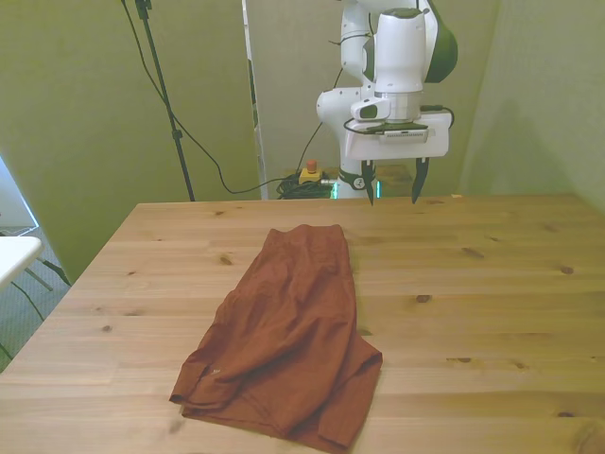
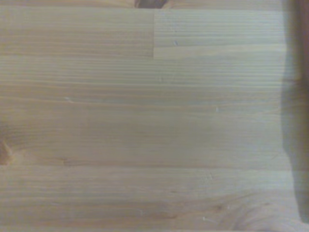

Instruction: Unfold the shorts

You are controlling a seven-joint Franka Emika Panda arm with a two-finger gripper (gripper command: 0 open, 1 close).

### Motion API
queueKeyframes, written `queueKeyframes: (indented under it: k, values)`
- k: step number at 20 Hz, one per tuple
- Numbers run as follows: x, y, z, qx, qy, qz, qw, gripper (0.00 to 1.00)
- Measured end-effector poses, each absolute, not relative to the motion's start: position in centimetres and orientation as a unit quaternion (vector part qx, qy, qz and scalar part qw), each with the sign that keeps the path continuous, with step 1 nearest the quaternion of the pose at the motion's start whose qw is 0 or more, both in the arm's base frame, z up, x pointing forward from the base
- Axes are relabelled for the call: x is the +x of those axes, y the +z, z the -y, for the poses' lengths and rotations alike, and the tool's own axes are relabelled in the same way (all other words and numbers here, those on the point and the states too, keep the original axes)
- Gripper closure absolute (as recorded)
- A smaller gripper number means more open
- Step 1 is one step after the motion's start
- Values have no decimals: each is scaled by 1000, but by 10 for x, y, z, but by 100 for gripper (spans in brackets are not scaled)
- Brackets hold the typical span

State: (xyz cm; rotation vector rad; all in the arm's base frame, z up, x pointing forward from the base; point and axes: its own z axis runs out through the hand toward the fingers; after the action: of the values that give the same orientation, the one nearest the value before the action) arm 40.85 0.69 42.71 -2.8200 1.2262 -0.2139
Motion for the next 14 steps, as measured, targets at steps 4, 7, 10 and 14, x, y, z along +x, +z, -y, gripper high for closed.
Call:
queueKeyframes:
  k: [4, 7, 10, 14]
  values:
    - [404, 425, 0, -913, -68, -401, 30, 0]
    - [387, 429, 40, -907, -60, -415, 42, 0]
    - [365, 437, 88, -897, -61, -433, 58, 0]
    - [345, 436, 144, -882, -62, -461, 74, 0]
